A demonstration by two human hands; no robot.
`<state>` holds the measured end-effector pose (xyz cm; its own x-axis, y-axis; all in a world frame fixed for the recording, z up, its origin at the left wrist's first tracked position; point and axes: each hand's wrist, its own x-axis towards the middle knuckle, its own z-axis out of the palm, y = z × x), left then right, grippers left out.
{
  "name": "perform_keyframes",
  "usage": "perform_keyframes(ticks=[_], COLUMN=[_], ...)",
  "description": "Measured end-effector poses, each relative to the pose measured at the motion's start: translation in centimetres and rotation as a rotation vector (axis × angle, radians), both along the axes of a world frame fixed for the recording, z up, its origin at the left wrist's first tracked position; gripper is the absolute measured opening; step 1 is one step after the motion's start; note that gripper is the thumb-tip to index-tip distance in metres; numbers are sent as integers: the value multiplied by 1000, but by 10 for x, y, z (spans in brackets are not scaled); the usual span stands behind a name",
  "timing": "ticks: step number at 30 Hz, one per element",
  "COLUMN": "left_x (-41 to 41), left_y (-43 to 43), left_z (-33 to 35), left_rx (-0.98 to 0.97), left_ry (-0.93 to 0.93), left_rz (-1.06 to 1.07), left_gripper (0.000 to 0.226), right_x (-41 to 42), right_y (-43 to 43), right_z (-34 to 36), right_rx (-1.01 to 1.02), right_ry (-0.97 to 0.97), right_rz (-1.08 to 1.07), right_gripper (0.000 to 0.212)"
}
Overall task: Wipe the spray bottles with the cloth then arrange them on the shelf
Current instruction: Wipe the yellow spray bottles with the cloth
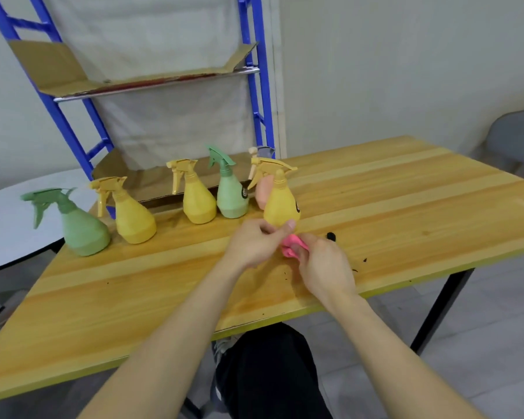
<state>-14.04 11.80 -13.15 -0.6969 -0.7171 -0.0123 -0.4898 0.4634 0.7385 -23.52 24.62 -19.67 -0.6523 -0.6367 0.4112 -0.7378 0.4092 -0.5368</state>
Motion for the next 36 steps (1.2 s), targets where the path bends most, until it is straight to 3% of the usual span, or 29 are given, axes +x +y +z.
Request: perform_keyframes(ticks=[3, 7, 9, 12, 14, 15, 18, 20, 23, 26, 29, 31, 34, 36], left_x=[21, 57, 80, 120, 145, 156, 189, 212, 239, 250, 249, 243, 231, 219], left_y=[-7, -28, -44, -70, -82, -88, -108, -125, -143, -158, -179, -192, -209, -221], left_z=[-5, 9, 16, 25, 30, 33, 41, 42, 38, 34, 32, 32, 36, 41], left_rx=[254, 324, 202, 132, 124, 122, 126, 160, 130, 45, -69, -203, -394, -514], left_ry=[235, 408, 459, 489, 440, 415, 365, 316, 231, 197, 218, 245, 313, 256], left_rz=[66, 52, 47, -54, -122, -145, -160, -147, -98, -4, 87, 221, 463, 512], left_gripper=[40, 26, 17, 10, 18, 22, 36, 46, 49, 41, 31, 23, 21, 38], right_x=[31, 60, 76, 91, 95, 100, 115, 126, 137, 146, 146, 144, 148, 150], right_y=[-13, -36, -50, -73, -88, -95, -120, -132, -146, -162, -170, -172, -176, -177], right_z=[9, 22, 30, 48, 57, 61, 69, 75, 84, 89, 94, 91, 61, 34], right_rx=[-113, -152, -201, -283, -253, -208, -140, -174, -159, -45, -176, -168, 237, 443], right_ry=[8, 59, -148, -690, -862, -873, -728, -690, -587, -309, 51, 275, 310, 282], right_rz=[69, 135, 278, 450, 515, 550, 588, 560, 523, 477, 385, 437, 622, 670], right_gripper=[26, 31, 48, 105, 117, 110, 41, 23, 28, 28, 19, 17, 25, 35])
